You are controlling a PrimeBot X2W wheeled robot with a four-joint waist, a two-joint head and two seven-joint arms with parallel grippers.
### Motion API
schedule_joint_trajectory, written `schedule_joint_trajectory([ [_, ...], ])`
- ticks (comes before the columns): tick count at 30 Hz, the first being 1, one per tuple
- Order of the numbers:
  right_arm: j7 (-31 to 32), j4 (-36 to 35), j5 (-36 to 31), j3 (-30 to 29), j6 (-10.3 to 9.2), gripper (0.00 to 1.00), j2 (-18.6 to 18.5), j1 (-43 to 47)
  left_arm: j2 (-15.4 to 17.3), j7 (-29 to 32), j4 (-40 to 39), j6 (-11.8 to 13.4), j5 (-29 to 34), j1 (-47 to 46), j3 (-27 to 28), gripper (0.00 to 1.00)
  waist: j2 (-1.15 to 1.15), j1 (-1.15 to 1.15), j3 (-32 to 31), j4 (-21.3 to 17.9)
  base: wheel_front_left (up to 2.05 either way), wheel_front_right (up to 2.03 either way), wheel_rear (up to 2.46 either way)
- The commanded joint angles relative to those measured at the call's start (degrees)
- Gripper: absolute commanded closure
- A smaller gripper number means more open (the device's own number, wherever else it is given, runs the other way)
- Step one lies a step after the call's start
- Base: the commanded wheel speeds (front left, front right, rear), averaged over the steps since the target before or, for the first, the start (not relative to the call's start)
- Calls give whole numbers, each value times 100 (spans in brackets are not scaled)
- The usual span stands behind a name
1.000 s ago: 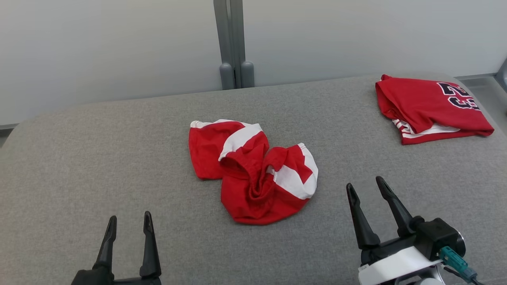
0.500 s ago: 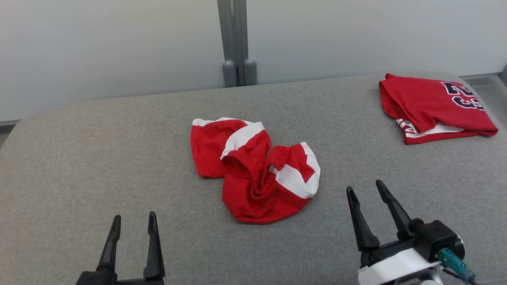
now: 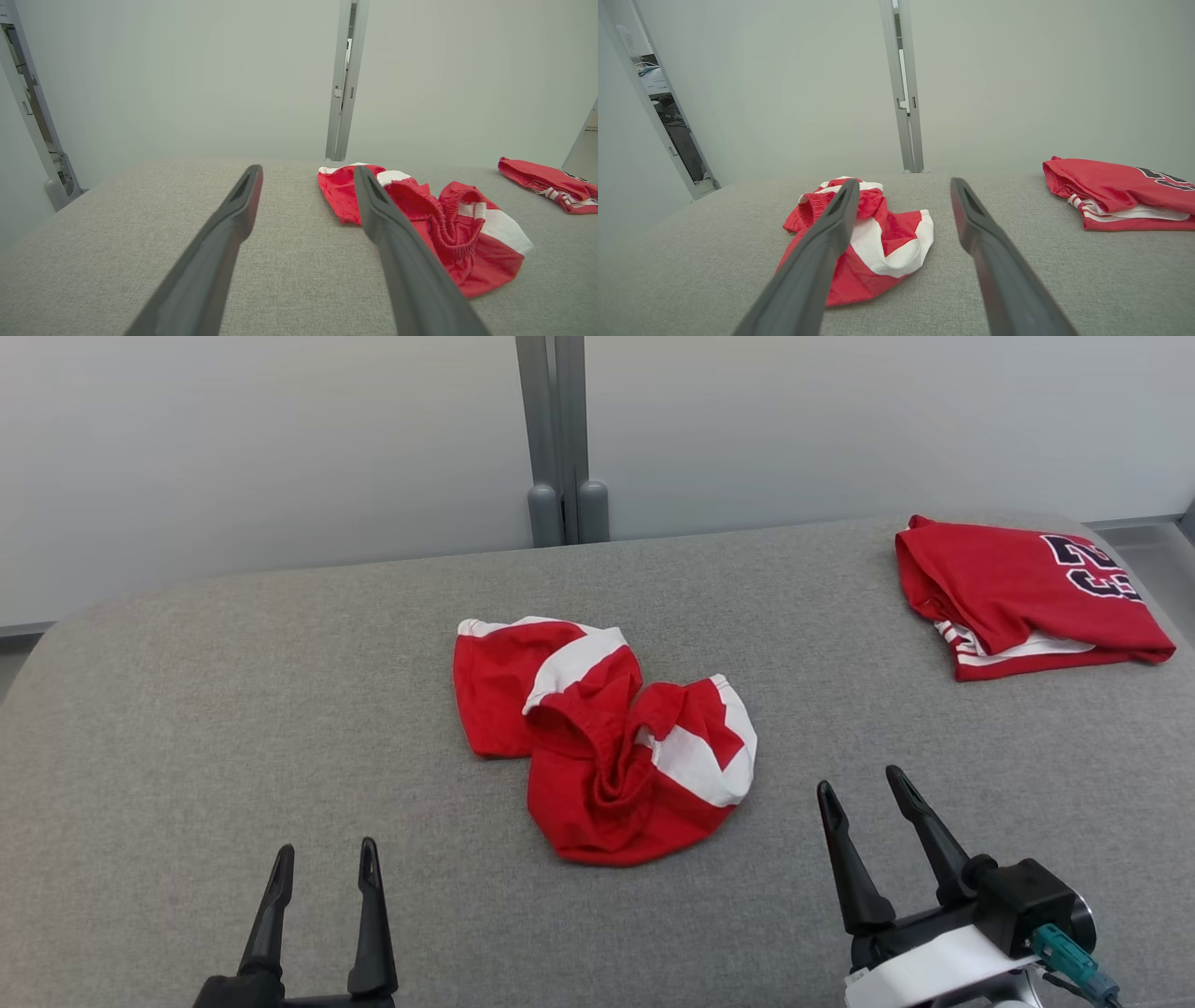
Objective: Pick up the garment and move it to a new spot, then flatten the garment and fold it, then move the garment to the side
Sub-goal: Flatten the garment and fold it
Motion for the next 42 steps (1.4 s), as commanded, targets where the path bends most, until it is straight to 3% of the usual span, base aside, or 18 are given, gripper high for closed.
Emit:
schedule_joint_trajectory([
  [1,0,14,14,-3,-9,0,-20,78,1,-15,3,33,46,53,0,0,0,0,0,6,0,0,0],
  [30,0,29,45,-20,-9,0,-28,38,1,-15,52,29,181,69,-198,0,0,0,64,-4,0,0,0],
  [34,0,2,46,-11,-9,0,-37,-12,1,-15,106,-89,230,-36,-339,0,0,0,139,-66,0,0,0],
  [42,0,-70,-10,-15,-9,0,-61,-93,7,-15,737,-751,221,-646,-1393,0,0,0,432,-200,0,0,0],
])
